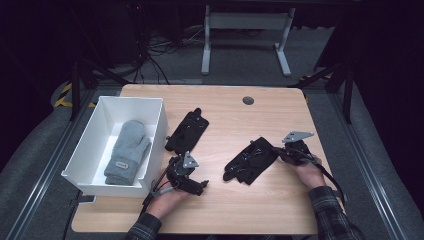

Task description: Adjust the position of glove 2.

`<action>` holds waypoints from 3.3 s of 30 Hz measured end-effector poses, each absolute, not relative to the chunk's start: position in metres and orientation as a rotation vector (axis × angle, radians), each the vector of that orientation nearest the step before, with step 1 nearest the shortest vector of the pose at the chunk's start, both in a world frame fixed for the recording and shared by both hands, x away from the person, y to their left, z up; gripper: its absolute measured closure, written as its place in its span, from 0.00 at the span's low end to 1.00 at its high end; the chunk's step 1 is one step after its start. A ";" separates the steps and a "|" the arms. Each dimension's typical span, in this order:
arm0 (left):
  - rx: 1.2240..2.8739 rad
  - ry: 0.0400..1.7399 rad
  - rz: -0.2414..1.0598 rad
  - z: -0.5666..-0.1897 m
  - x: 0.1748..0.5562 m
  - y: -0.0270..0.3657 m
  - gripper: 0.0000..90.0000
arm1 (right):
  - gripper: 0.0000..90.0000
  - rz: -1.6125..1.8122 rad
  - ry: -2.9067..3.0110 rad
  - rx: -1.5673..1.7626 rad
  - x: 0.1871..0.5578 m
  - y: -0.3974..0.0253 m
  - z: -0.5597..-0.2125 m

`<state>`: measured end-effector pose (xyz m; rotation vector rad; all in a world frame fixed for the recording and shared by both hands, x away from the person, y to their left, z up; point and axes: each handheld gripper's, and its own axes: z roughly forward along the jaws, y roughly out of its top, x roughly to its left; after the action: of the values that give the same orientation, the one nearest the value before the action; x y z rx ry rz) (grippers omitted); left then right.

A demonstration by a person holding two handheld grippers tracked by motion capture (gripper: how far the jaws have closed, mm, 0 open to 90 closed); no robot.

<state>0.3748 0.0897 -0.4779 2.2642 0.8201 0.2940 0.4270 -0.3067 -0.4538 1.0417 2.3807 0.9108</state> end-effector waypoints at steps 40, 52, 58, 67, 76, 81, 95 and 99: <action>2.268 0.812 0.296 -0.478 0.376 0.087 0.00 | 1.00 1.021 2.615 0.806 0.338 -0.298 -0.446; 2.264 0.813 0.300 -0.478 0.376 0.087 0.00 | 1.00 1.098 2.558 0.719 0.395 -0.257 -0.432; 2.266 0.813 0.300 -0.478 0.375 0.087 0.00 | 1.00 1.068 2.571 0.721 0.418 -0.242 -0.439; 2.265 0.813 0.300 -0.478 0.375 0.087 0.00 | 1.00 1.007 2.593 0.759 0.429 -0.240 -0.454; 2.265 0.814 0.297 -0.478 0.375 0.087 0.00 | 1.00 0.932 2.510 0.873 0.433 -0.269 -0.452; 2.265 0.814 0.299 -0.478 0.375 0.087 0.00 | 1.00 0.867 2.446 0.975 0.432 -0.296 -0.449; 2.263 0.816 0.292 -0.478 0.374 0.087 0.00 | 1.00 0.799 2.409 1.071 0.402 -0.326 -0.446; 2.259 0.815 0.294 -0.478 0.374 0.087 0.00 | 1.00 0.804 2.433 1.052 0.388 -0.320 -0.446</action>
<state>0.3739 0.0873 -0.4782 2.2593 0.8153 0.2937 0.3879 -0.3204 -0.4460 1.0517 2.4326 0.8041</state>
